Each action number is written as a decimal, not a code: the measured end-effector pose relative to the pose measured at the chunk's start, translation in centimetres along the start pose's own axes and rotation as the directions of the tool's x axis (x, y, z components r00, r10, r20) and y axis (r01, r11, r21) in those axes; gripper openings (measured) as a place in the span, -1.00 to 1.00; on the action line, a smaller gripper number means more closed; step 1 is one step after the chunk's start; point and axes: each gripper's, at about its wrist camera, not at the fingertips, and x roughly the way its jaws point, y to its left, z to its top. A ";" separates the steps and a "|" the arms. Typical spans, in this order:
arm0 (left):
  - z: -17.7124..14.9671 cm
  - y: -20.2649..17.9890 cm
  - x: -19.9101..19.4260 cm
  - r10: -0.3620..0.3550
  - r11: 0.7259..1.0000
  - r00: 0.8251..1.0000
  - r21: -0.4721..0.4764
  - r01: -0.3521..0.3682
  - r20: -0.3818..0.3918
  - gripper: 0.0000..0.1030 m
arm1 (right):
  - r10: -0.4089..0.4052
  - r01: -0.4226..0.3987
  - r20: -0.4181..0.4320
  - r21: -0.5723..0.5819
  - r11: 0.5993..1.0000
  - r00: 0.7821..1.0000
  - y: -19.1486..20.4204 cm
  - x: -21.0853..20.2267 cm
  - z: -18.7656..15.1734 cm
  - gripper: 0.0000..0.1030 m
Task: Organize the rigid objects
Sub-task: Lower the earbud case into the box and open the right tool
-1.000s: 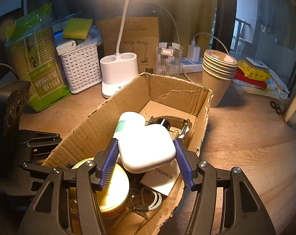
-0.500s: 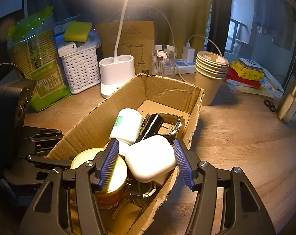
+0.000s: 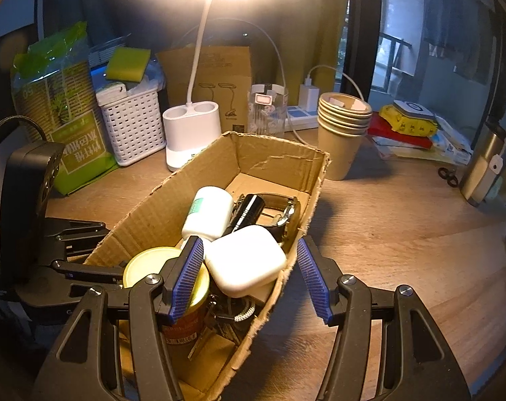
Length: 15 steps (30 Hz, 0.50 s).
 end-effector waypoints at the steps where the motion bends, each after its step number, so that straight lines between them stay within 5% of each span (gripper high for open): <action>1: 0.0 0.0 0.0 0.002 1.000 1.000 0.001 -0.002 0.001 -0.41 | -0.003 0.003 0.000 0.003 1.000 1.000 -0.1 -0.1 0.0 0.19; 15: 0.0 -0.8 -2.7 0.058 0.998 0.990 0.024 -0.061 0.132 -0.37 | -0.082 0.080 0.039 0.041 0.996 0.996 -0.5 -2.5 -0.3 0.19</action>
